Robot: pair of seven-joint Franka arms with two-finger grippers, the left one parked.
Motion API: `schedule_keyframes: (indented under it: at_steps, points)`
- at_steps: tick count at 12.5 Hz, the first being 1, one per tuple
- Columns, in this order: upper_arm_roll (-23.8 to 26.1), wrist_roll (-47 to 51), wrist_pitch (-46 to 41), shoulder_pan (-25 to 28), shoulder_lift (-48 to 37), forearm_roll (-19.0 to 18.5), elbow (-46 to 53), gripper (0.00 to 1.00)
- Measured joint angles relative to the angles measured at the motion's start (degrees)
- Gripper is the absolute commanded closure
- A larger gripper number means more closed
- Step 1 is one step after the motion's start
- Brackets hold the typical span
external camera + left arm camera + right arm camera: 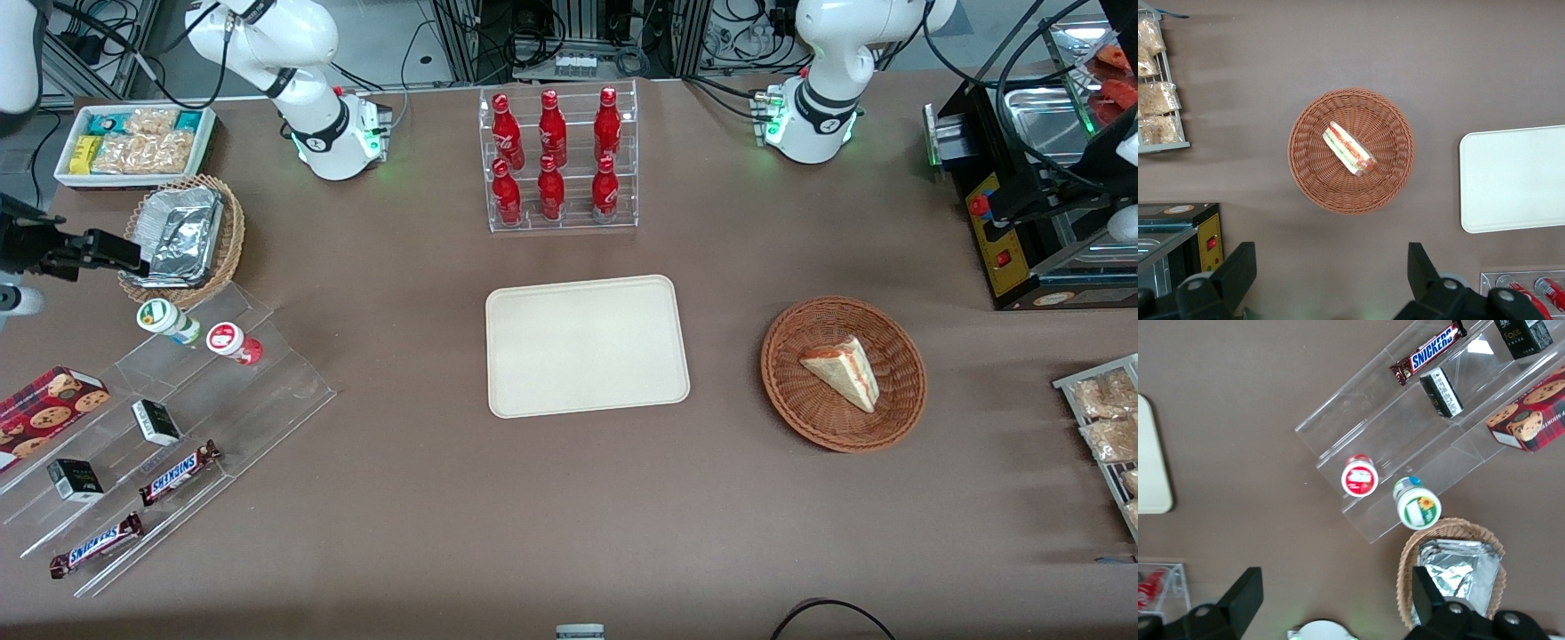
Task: Place green gum on tray
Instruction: 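Move the right gripper down over the green-labelled gum tub on the stand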
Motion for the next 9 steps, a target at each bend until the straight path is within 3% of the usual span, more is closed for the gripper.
schedule_keyframes:
  at_steps: [9]
  points:
    - [-8.6,-30.7,24.6,-0.3,-3.3,0.7,-21.7,0.01]
